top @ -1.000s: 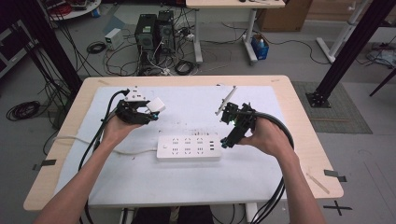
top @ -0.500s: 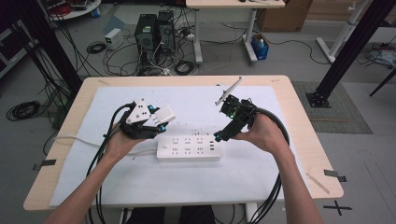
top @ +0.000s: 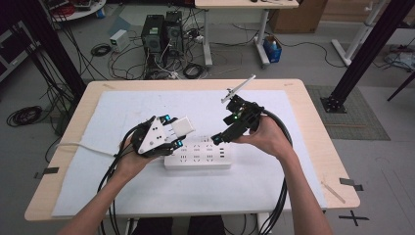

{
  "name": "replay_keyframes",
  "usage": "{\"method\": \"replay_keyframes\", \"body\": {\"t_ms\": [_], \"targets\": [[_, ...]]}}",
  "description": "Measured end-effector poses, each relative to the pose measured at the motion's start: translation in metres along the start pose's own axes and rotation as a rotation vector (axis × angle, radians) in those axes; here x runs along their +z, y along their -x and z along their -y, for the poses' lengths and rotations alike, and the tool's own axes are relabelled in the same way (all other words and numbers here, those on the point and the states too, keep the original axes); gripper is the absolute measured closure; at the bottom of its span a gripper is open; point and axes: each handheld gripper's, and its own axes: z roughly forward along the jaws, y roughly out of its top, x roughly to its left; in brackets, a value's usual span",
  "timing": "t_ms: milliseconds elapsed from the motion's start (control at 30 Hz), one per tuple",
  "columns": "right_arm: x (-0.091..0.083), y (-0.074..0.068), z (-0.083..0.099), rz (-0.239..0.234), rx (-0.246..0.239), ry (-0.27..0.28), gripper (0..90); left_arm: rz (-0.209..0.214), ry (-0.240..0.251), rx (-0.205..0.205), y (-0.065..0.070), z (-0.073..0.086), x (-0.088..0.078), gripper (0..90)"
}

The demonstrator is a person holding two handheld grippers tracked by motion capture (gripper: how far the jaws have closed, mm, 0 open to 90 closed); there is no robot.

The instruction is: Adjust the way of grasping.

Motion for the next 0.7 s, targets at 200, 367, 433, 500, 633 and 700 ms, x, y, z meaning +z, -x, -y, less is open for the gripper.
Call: {"method": "replay_keyframes", "body": {"t_ms": [200, 367, 433, 500, 633, 700], "targets": [[0.001, 0.003, -0.002, -0.135, 0.086, 0.075, 11.0, -0.023, 0.050, 0.080, 0.012, -0.009, -0.002, 42.5], [0.003, 0.006, -0.001, -0.221, 0.140, 0.122, 11.1, -0.023, 0.088, 0.136, 0.022, -0.018, -0.001, 42.5], [0.005, 0.006, 0.000, -0.250, 0.151, 0.136, 11.1, -0.027, 0.109, 0.155, 0.026, -0.022, 0.000, 42.5], [0.006, 0.006, 0.000, -0.256, 0.154, 0.134, 11.2, -0.030, 0.125, 0.169, 0.029, -0.026, 0.001, 42.4], [0.009, 0.006, 0.000, -0.288, 0.167, 0.136, 11.2, -0.023, 0.153, 0.181, 0.033, -0.031, 0.003, 42.5], [0.012, 0.006, 0.001, -0.327, 0.176, 0.154, 12.2, -0.020, 0.163, 0.179, 0.034, -0.033, 0.003, 42.5]]}}
